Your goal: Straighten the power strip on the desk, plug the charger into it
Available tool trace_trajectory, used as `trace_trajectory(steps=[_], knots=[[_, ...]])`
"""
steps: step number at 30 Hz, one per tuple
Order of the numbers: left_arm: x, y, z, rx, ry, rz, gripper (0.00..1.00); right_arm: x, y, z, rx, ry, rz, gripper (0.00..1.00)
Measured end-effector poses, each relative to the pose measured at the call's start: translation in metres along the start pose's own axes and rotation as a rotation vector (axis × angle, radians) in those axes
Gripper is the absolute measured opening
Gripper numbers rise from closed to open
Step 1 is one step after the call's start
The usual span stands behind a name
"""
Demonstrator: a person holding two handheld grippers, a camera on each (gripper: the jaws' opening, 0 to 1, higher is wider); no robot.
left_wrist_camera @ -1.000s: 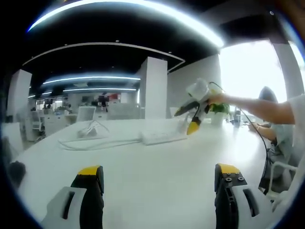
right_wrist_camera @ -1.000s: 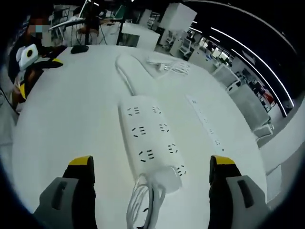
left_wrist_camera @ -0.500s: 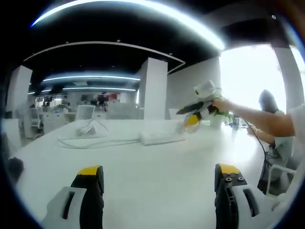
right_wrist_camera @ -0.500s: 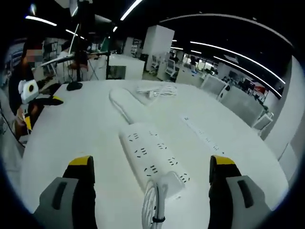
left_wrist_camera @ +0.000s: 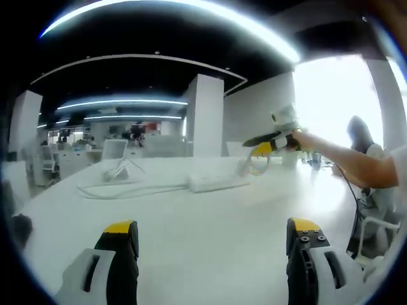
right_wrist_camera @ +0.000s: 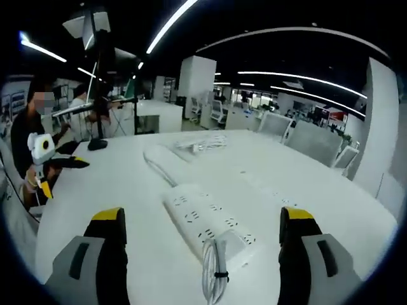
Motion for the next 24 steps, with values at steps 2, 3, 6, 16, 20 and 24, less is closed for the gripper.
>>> trace_trajectory(steps=[2, 3, 6, 16, 20, 24], knots=[[-0.001, 0.000, 0.000, 0.000, 0.003, 0.000, 0.99, 0.005, 0.003, 0.000, -0.015, -0.023, 0.015, 1.00], [-0.001, 0.000, 0.000, 0.001, 0.003, 0.000, 0.99, 0.007, 0.004, 0.000, -0.017, -0.029, 0.016, 1.00], [-0.003, -0.002, 0.002, 0.008, 0.007, 0.005, 0.99, 0.014, 0.010, -0.001, -0.031, -0.075, 0.016, 1.00], [-0.003, -0.002, 0.004, 0.009, 0.014, 0.013, 0.99, 0.030, 0.026, 0.004, -0.020, -0.124, 0.031, 1.00], [-0.002, -0.002, 0.004, 0.009, 0.012, 0.012, 0.99, 0.036, 0.029, 0.007, -0.065, -0.184, 0.023, 1.00], [-0.002, -0.001, 0.004, 0.010, 0.008, 0.010, 0.99, 0.042, 0.027, 0.012, -0.025, -0.219, 0.068, 1.00]])
Point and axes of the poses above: the point that each gripper's makers call its tool centre point, and the gripper's own axes: x roughly backward along the fingers, y roughly to its left, z roughly out of its underside, the point moved 10 cm from there along x, roughly backward along the fingers, and after that the axes turned 15 degrees about -x, right-handed, at the moved point
